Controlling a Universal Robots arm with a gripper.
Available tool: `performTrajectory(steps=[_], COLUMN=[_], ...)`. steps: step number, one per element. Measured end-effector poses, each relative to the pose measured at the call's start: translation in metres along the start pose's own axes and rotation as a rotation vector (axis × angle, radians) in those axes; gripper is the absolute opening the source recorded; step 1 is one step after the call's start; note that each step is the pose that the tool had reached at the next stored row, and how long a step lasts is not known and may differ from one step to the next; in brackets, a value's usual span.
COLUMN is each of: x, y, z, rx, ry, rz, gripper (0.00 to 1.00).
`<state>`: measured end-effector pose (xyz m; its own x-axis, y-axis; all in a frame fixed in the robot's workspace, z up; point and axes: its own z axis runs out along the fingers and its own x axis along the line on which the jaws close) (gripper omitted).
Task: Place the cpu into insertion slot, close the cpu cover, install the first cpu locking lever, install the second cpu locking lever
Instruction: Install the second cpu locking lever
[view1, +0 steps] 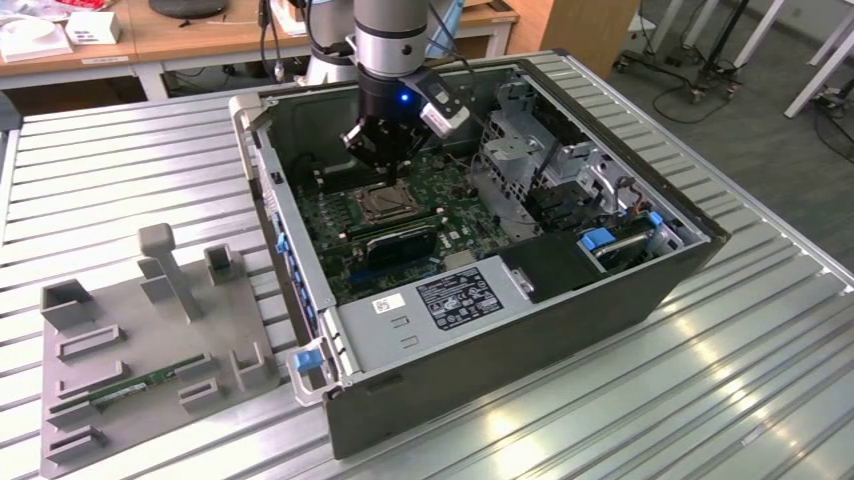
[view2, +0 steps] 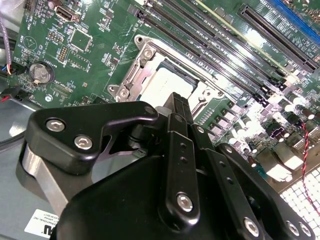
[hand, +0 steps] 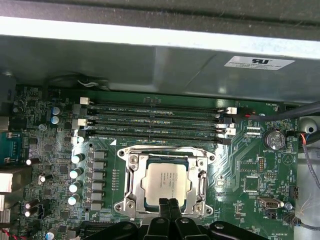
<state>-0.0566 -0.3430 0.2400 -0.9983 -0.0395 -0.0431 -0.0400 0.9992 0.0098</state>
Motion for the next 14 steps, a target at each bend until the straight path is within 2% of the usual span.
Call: performTrajectory(steps=[9, 14], x=[0.0000, 0.0003], y=[-0.0014, -0.0078], z=[-0.0001, -0.0001], rx=[-0.0002, -0.0009], ry=[0.0000, 0.0000], rz=[0.000, 0.000], gripper=[0.11, 0.11])
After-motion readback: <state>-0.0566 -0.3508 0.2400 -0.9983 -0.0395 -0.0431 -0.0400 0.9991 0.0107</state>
